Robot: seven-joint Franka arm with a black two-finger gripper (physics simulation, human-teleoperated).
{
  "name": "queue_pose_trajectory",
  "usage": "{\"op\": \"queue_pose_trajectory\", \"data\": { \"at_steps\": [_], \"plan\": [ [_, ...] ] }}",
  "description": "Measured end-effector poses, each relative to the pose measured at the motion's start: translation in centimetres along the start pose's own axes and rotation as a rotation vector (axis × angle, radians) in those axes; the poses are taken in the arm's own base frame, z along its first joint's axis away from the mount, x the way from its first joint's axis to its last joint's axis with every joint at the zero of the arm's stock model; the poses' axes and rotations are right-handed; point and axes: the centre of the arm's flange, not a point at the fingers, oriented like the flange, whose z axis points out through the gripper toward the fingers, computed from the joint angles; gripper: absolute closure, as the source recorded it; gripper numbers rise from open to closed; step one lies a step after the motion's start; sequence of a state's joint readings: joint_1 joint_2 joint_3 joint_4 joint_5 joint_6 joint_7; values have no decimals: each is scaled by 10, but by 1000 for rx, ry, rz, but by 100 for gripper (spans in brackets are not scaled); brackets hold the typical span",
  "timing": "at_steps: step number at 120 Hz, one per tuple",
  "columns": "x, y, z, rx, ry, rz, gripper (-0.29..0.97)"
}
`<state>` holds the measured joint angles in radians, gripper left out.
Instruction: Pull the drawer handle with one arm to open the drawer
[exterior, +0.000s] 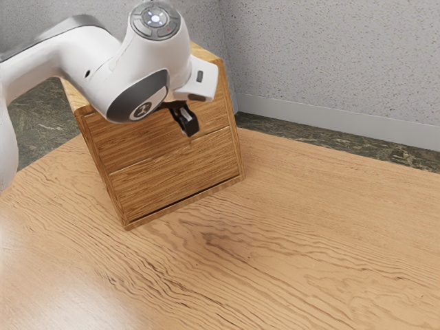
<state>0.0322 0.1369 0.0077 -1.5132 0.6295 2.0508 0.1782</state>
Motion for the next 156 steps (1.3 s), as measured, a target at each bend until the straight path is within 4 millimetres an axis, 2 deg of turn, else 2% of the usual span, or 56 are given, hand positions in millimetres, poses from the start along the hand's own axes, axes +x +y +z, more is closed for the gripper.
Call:
{"op": "queue_pose_trajectory", "data": {
  "at_steps": [25, 71, 105, 156],
  "plan": [
    [4, 8, 16, -14, -11, 11, -1],
    [1, 13, 16, -30, -15, 16, -1],
    [-3, 17, 1, -39, -2, 19, 1],
    [-7, 43, -17, -60, 5, 60, 0]
  ]
}}
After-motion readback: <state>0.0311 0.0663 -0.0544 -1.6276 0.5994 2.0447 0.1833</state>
